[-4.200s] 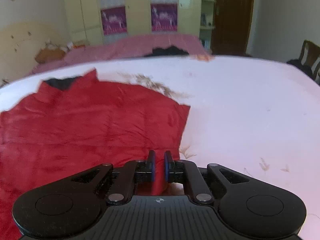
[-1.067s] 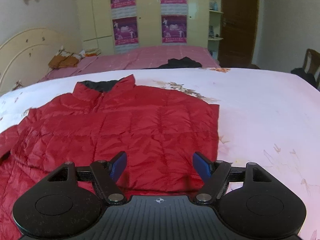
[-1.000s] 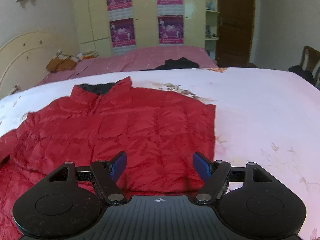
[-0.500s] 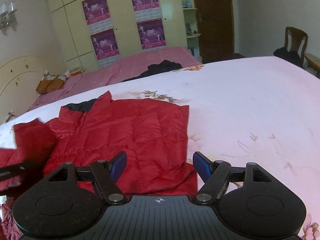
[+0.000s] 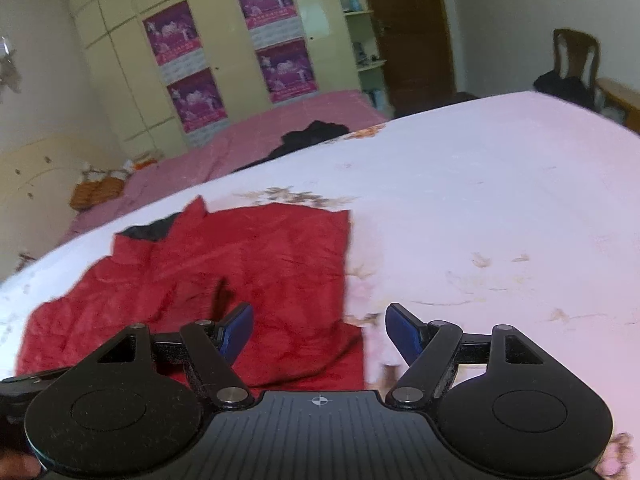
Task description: Fold large clothes
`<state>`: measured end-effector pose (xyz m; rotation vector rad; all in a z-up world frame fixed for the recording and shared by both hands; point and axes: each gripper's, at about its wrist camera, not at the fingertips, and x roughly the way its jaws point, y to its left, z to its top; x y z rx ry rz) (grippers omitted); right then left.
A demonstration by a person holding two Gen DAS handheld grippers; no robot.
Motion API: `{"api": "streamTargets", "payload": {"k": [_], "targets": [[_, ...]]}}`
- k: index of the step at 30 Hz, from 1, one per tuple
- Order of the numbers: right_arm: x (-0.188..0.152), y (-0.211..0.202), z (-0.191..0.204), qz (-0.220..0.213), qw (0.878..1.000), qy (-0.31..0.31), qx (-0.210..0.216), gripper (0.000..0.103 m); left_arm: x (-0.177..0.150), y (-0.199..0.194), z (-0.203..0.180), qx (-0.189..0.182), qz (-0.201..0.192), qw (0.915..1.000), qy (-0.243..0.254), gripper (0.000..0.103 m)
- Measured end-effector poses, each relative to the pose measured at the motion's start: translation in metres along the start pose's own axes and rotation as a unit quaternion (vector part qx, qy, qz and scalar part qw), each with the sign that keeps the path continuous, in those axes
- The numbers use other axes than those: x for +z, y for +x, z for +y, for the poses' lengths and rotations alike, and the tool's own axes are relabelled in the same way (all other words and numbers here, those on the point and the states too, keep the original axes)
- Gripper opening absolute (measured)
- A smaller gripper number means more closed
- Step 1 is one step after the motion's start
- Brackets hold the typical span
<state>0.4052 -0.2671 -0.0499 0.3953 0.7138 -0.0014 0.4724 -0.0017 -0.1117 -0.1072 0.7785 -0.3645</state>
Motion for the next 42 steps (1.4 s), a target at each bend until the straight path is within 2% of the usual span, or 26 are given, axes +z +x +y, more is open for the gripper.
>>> {"api": "streamTargets", "payload": {"k": [3,5,7,8,10,11,12,13,16,17,18,23,25,28,33,37,40,42], "targets": [[0.000,0.013,0.009,0.018,0.999,0.025,0.042,0.073,-0.009,-0.049,0.034,0.035,-0.048,0.9980,-0.024,0.043],[-0.002,0.023,0.018,0.029,0.997,0.033,0.065,0.073,-0.021,-0.074,0.066,0.077,-0.061,0.9944,-0.038,0.037],[-0.004,0.034,0.024,0.040,0.996,0.036,0.074,0.073,-0.036,-0.089,0.097,0.118,-0.053,0.9899,-0.059,0.031],[-0.005,0.040,0.027,0.047,0.995,0.039,0.079,0.073,-0.043,-0.093,0.112,0.131,-0.043,0.9876,-0.075,0.023],[-0.006,0.054,0.032,0.063,0.994,0.045,0.080,0.073,-0.055,-0.095,0.135,0.150,-0.018,0.9838,-0.096,0.023],[-0.007,0.060,0.034,0.072,0.993,0.048,0.079,0.060,-0.059,-0.093,0.141,0.155,-0.010,0.9829,-0.098,0.023],[-0.007,0.067,0.036,0.084,0.992,0.052,0.083,0.038,-0.061,-0.088,0.146,0.156,-0.002,0.9828,-0.098,0.023],[-0.007,0.072,0.038,0.095,0.990,0.054,0.085,0.034,-0.062,-0.082,0.150,0.155,0.008,0.9830,-0.098,0.023],[-0.005,0.077,0.047,0.096,0.992,0.034,0.080,0.033,-0.058,-0.075,0.153,0.166,-0.003,0.9820,-0.089,0.023],[-0.004,0.074,0.050,0.088,0.993,0.022,0.078,0.016,-0.056,-0.072,0.155,0.171,-0.006,0.9814,-0.087,0.024],[-0.003,0.072,0.052,0.080,0.994,0.011,0.077,0.016,-0.054,-0.069,0.156,0.179,-0.006,0.9800,-0.086,0.025],[0.011,0.032,0.057,0.007,0.997,-0.040,0.066,0.016,-0.053,-0.069,0.163,0.181,-0.002,0.9795,-0.089,0.025],[0.010,0.023,0.053,-0.008,0.997,-0.050,0.055,0.015,-0.056,-0.068,0.165,0.177,0.002,0.9801,-0.090,0.025],[-0.003,0.039,0.046,0.022,0.997,-0.060,0.033,0.015,-0.057,-0.068,0.165,0.178,0.006,0.9800,-0.089,0.025],[-0.030,0.063,0.035,0.073,0.997,-0.040,0.005,0.015,-0.056,-0.067,0.165,0.179,0.013,0.9807,-0.077,0.025],[-0.040,0.068,0.035,0.078,0.996,-0.048,-0.007,0.016,-0.054,-0.067,0.168,0.175,0.023,0.9815,-0.074,0.025],[-0.035,0.055,0.036,0.061,0.997,-0.054,-0.004,0.017,-0.055,-0.081,0.173,0.160,0.026,0.9831,-0.085,0.031],[-0.023,0.040,0.040,0.035,0.997,-0.068,-0.016,0.058,-0.056,-0.105,0.171,0.163,-0.001,0.9831,-0.084,0.033]]}}
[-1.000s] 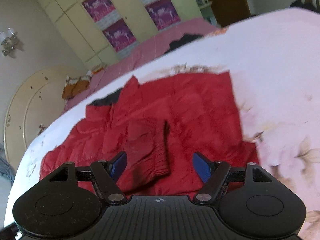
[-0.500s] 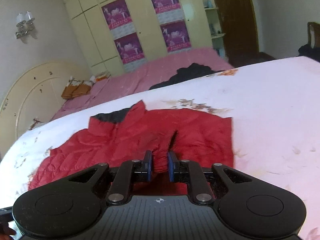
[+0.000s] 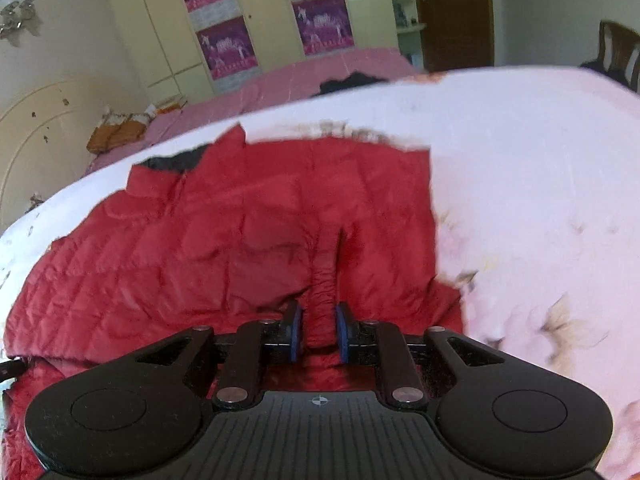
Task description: Fold large clothes
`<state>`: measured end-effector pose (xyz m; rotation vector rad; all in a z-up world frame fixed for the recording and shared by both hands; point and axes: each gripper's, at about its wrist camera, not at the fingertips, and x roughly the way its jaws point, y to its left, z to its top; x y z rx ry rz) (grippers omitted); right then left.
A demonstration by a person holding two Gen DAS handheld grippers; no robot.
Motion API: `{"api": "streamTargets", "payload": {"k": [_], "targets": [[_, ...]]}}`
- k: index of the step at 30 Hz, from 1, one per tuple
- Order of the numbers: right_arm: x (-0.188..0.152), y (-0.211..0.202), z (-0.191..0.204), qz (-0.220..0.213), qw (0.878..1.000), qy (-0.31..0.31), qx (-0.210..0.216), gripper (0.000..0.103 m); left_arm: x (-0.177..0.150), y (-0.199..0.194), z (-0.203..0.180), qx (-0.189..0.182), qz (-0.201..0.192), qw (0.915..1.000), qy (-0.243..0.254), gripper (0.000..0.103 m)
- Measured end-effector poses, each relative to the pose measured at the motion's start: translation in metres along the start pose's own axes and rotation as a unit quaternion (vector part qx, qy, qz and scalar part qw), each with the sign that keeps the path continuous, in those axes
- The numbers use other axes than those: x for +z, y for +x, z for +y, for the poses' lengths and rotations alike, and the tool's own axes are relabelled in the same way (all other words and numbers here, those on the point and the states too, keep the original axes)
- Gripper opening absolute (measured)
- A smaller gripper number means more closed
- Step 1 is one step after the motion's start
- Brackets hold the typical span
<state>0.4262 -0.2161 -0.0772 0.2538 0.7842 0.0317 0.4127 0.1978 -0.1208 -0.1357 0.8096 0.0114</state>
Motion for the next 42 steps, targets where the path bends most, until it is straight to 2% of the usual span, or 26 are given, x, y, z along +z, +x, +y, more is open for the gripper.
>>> {"api": "streamTargets", "payload": {"k": [1,3,4,5,6,7,9,11,12,17,19,21,24,26,28,30,33,37,39,41,42], "targets": [[0.004,-0.011,0.000,-0.024,1.000,-0.010,0.005,0.058,0.001,-0.012,0.002,0.004,-0.023,0.9997,0.000,0.033],[0.013,-0.015,0.002,-0.028,0.999,-0.023,0.010,0.057,0.008,-0.022,0.001,-0.011,-0.056,0.9983,-0.006,0.033],[0.017,-0.012,0.005,-0.029,0.999,-0.027,0.013,0.051,0.014,-0.021,-0.004,-0.025,-0.066,0.9975,-0.006,0.033],[0.021,-0.005,0.008,-0.023,0.999,-0.031,0.016,0.032,0.019,-0.016,-0.010,-0.033,-0.065,0.9973,-0.002,0.033],[0.025,0.004,0.012,-0.013,0.999,-0.033,0.018,0.022,0.025,-0.008,-0.019,-0.040,-0.060,0.9974,0.007,0.033],[0.026,0.014,0.016,-0.005,0.999,-0.035,0.017,0.022,0.030,0.003,-0.028,-0.045,-0.052,0.9975,0.018,0.033],[0.026,0.035,0.022,0.011,0.999,-0.041,0.011,0.022,0.034,0.030,-0.040,-0.027,-0.022,0.9988,0.034,0.035],[0.019,0.059,0.022,0.044,0.998,-0.051,-0.011,0.022,0.030,0.056,-0.038,-0.011,0.019,0.9996,0.017,0.035],[0.013,0.069,0.019,0.060,0.997,-0.050,-0.019,0.022,0.028,0.060,-0.034,-0.019,0.020,0.9996,0.003,0.035],[0.013,0.064,0.020,0.050,0.997,-0.049,-0.024,0.022,0.035,0.054,-0.022,-0.035,0.019,0.9991,-0.015,0.033],[0.020,0.051,0.022,0.020,0.999,-0.031,-0.015,0.022,0.046,0.046,-0.018,-0.044,-0.011,0.9987,-0.024,0.035],[0.029,0.053,0.037,0.014,0.999,-0.027,0.015,0.022,0.063,0.053,-0.025,-0.061,-0.025,0.9975,-0.026,0.040],[0.040,0.072,0.077,0.029,0.997,-0.032,0.061,0.022,0.087,0.082,-0.057,-0.086,-0.009,0.9962,0.005,0.042],[0.044,0.085,0.108,0.033,0.994,-0.053,0.085,0.022,0.095,0.098,-0.081,-0.084,-0.002,0.9954,0.045,0.042],[0.043,0.098,0.132,0.038,0.992,-0.081,0.090,0.022,0.095,0.107,-0.094,-0.080,-0.003,0.9943,0.070,0.042],[0.037,0.107,0.139,0.045,0.991,-0.099,0.082,0.022,0.090,0.114,-0.095,-0.069,0.000,0.9942,0.083,0.044],[0.032,0.109,0.119,0.049,0.992,-0.105,0.047,0.022,0.084,0.115,-0.075,-0.032,-0.007,0.9961,0.082,0.045],[0.031,0.096,0.054,0.043,0.997,-0.054,-0.025,0.022,0.082,0.115,-0.032,0.006,-0.003,0.9982,0.060,0.045],[0.032,0.091,0.029,0.050,0.999,-0.011,-0.005,0.022,0.083,0.113,-0.025,-0.002,0.004,0.9985,0.054,0.044],[0.036,0.081,0.031,0.048,0.999,-0.009,-0.002,0.022,0.084,0.100,-0.030,0.004,-0.006,0.9986,0.053,0.042],[0.037,0.075,0.035,0.042,0.999,-0.012,0.003,0.023,0.082,0.090,-0.034,-0.006,-0.017,0.9984,0.054,0.043]]}}
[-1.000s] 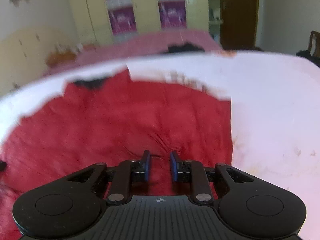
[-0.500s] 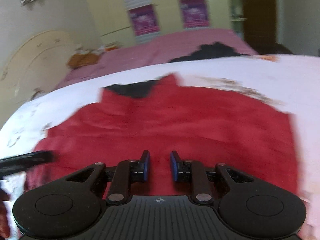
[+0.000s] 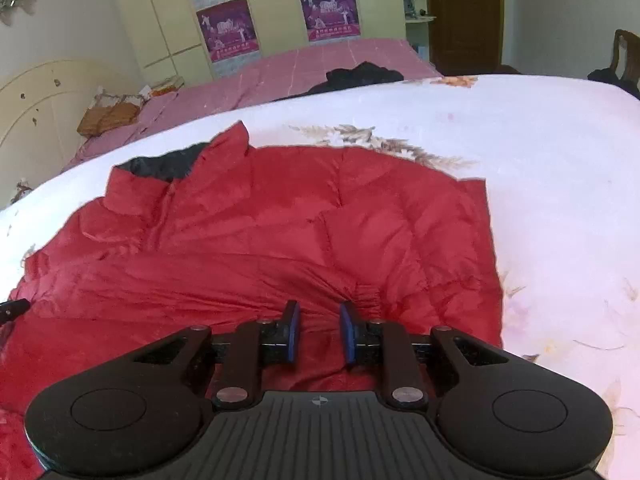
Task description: Fold large clothes
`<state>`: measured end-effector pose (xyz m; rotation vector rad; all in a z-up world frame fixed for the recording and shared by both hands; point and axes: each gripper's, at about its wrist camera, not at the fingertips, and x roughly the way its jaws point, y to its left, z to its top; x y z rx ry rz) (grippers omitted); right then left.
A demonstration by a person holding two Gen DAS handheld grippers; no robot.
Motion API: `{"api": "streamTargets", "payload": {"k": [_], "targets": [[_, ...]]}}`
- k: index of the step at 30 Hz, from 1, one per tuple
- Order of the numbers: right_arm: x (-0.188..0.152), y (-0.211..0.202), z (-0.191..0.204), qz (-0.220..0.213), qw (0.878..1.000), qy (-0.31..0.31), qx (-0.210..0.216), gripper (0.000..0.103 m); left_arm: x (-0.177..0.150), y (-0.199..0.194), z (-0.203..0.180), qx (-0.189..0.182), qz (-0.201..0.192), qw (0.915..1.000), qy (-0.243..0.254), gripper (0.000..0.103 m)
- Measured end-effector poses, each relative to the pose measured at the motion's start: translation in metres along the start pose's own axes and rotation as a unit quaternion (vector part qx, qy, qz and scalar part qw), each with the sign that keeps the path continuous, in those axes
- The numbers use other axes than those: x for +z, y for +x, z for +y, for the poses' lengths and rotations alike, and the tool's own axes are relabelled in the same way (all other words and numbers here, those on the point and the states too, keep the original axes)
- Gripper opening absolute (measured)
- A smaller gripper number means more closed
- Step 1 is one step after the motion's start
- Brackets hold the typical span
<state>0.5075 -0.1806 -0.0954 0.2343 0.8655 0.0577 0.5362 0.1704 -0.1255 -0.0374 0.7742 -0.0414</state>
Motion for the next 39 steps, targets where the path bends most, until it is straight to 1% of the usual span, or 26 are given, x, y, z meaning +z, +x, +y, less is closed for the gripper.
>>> {"api": "streamTargets", "payload": {"k": [1,2,3,5,6,7,8,9,12,14,15,16,17,18,19,20,21,23,25,26,28,32,35,39], "targets": [[-0.001,-0.008,0.003,-0.011,1.000,-0.005,0.008,0.049,-0.001,-0.011,-0.005,-0.012,-0.012,0.9999,-0.001,0.044],[-0.002,-0.014,0.005,-0.025,1.000,-0.006,0.008,0.078,-0.004,-0.020,-0.012,-0.023,-0.021,0.9995,0.000,0.044],[-0.004,-0.021,0.005,-0.035,0.999,-0.010,0.010,0.079,-0.008,-0.029,-0.021,-0.035,-0.028,0.9990,0.009,0.045],[-0.009,-0.023,0.006,-0.023,1.000,-0.010,0.003,0.078,-0.017,-0.038,-0.038,-0.040,-0.032,0.9984,0.025,0.046],[-0.012,-0.021,0.005,-0.014,1.000,-0.007,0.004,0.068,-0.022,-0.038,-0.043,-0.051,-0.026,0.9980,0.026,0.046],[-0.016,-0.015,0.006,0.005,1.000,-0.008,-0.006,0.061,-0.029,-0.035,-0.049,-0.057,-0.015,0.9978,0.030,0.047],[-0.020,-0.007,0.009,0.022,1.000,-0.012,-0.015,0.052,-0.036,-0.030,-0.053,-0.049,-0.001,0.9981,0.038,0.048],[-0.026,-0.007,0.007,0.028,0.999,-0.012,-0.017,0.052,-0.042,-0.024,-0.056,-0.044,0.010,0.9981,0.042,0.048],[-0.037,-0.010,0.006,0.021,0.999,-0.021,-0.028,0.052,-0.051,-0.023,-0.050,-0.044,0.012,0.9984,0.035,0.049],[-0.037,-0.008,0.008,0.021,0.999,-0.023,-0.032,0.052,-0.048,-0.022,-0.048,-0.042,0.018,0.9985,0.031,0.049],[-0.034,-0.012,0.009,0.020,0.999,-0.017,-0.038,0.052,-0.044,-0.025,-0.047,-0.037,0.022,0.9986,0.030,0.047],[-0.033,-0.022,0.009,0.005,0.999,-0.012,-0.041,0.052,-0.043,-0.031,-0.046,-0.031,0.021,0.9989,0.028,0.047],[-0.031,-0.034,0.012,-0.021,0.999,-0.015,-0.040,0.052,-0.045,-0.039,-0.047,-0.029,0.012,0.9991,0.027,0.051],[-0.032,-0.042,0.016,-0.036,0.998,-0.021,-0.036,0.052,-0.044,-0.044,-0.048,-0.028,0.005,0.9993,0.025,0.065],[-0.032,-0.048,0.021,-0.043,0.998,-0.028,-0.028,0.052,-0.045,-0.048,-0.050,-0.023,-0.001,0.9995,0.023,0.074],[-0.033,-0.049,0.026,-0.043,0.998,-0.036,-0.020,0.052,-0.046,-0.051,-0.052,-0.022,-0.004,0.9995,0.024,0.076],[-0.033,-0.047,0.032,-0.039,0.998,-0.043,-0.017,0.052,-0.047,-0.052,-0.056,-0.027,-0.004,0.9992,0.028,0.076],[-0.037,-0.039,0.040,-0.025,0.998,-0.056,-0.016,0.052,-0.051,-0.048,-0.063,-0.022,0.007,0.9989,0.040,0.075],[-0.046,-0.024,0.041,0.002,0.997,-0.065,-0.030,0.052,-0.056,-0.040,-0.065,-0.021,0.020,0.9984,0.049,0.075],[-0.050,-0.016,0.040,0.014,0.997,-0.064,-0.034,0.052,-0.060,-0.037,-0.064,-0.021,0.022,0.9983,0.050,0.077],[-0.053,-0.010,0.039,0.011,0.998,-0.058,-0.037,0.052,-0.063,-0.034,-0.062,-0.023,0.023,0.9983,0.049,0.078],[-0.055,-0.005,0.044,0.013,0.996,-0.072,-0.049,0.052,-0.065,-0.032,-0.059,-0.027,0.023,0.9982,0.048,0.078],[-0.055,-0.004,0.042,0.016,0.996,-0.068,-0.047,0.052,-0.067,-0.031,-0.058,-0.027,0.023,0.9981,0.050,0.079],[-0.054,-0.001,0.048,0.021,0.995,-0.079,-0.057,0.052,-0.067,-0.031,-0.062,-0.019,0.024,0.9980,0.054,0.080]]}}
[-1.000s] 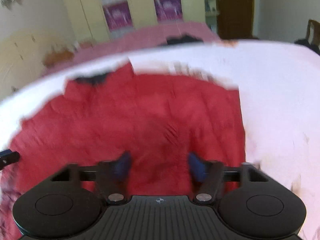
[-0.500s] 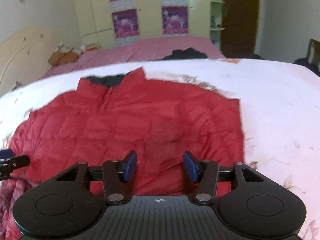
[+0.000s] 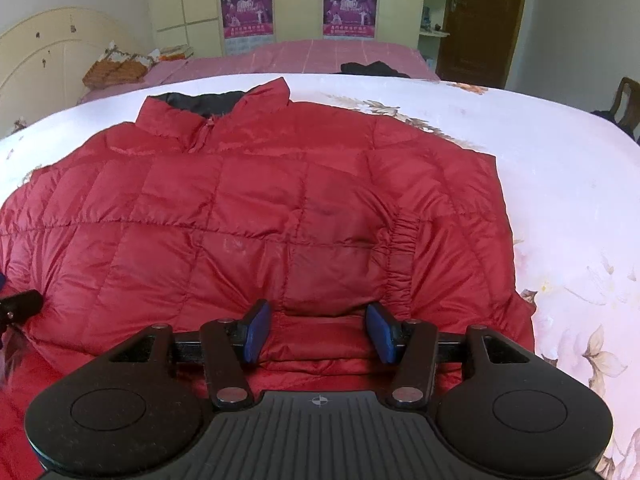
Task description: Fold large clothes
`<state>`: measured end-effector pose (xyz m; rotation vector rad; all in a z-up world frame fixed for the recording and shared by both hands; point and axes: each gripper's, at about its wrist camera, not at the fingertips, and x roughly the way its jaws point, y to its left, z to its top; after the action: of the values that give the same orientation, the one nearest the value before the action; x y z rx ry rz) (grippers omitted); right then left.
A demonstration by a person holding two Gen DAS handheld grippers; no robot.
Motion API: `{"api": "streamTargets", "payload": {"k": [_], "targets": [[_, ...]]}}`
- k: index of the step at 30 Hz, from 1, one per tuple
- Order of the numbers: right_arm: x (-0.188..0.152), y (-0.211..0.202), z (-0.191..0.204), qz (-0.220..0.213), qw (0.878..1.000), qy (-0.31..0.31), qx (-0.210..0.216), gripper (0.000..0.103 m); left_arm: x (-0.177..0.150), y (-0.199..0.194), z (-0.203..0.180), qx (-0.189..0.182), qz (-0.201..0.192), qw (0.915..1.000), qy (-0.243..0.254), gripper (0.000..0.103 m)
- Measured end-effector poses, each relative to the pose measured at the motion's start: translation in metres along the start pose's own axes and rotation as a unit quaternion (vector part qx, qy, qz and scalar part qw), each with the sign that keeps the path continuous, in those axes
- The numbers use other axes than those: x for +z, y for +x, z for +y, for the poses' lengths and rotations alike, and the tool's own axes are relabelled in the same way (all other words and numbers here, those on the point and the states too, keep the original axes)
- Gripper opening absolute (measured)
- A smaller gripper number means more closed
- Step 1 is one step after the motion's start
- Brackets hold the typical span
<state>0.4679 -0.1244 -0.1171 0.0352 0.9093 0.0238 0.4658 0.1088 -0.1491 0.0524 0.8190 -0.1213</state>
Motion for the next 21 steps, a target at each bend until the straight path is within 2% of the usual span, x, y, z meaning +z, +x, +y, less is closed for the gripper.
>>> {"api": "streamTargets", "payload": {"k": [4,7,8,9,10,14,15,16,18,21], "targets": [[0.003,0.002,-0.001,0.008,1.000,-0.006,0.006,0.052,0.002,0.000,-0.002,0.007,0.007,0.9999,0.007,0.081],[0.008,-0.014,-0.012,0.011,0.999,0.008,0.031,0.053,0.005,-0.016,-0.001,0.024,0.008,0.9996,0.008,0.080],[0.006,-0.027,-0.020,-0.002,0.999,0.018,0.044,0.060,0.002,-0.026,0.001,0.030,0.002,0.9995,0.004,0.081],[0.004,-0.039,-0.027,-0.012,0.998,0.026,0.050,0.087,-0.002,-0.035,0.004,0.028,0.000,0.9996,0.000,0.081],[-0.002,-0.052,-0.036,-0.025,0.998,0.031,0.055,0.090,-0.009,-0.044,0.009,0.022,0.001,0.9997,-0.006,0.081],[-0.038,-0.092,-0.086,-0.017,0.994,0.072,0.084,0.088,-0.053,-0.085,0.027,0.020,0.010,0.9994,-0.028,0.078],[-0.050,-0.102,-0.101,-0.015,0.991,0.091,0.093,0.078,-0.067,-0.096,0.032,0.020,0.014,0.9990,-0.036,0.078],[-0.063,-0.111,-0.117,-0.009,0.988,0.113,0.104,0.072,-0.079,-0.106,0.036,0.017,0.017,0.9987,-0.044,0.078],[-0.087,-0.127,-0.142,0.003,0.982,0.147,0.119,0.052,-0.106,-0.127,0.045,0.012,0.029,0.9974,-0.064,0.077],[-0.126,-0.152,-0.172,0.015,0.972,0.187,0.143,0.050,-0.141,-0.156,0.057,-0.002,0.038,0.9946,-0.097,0.077]]}}
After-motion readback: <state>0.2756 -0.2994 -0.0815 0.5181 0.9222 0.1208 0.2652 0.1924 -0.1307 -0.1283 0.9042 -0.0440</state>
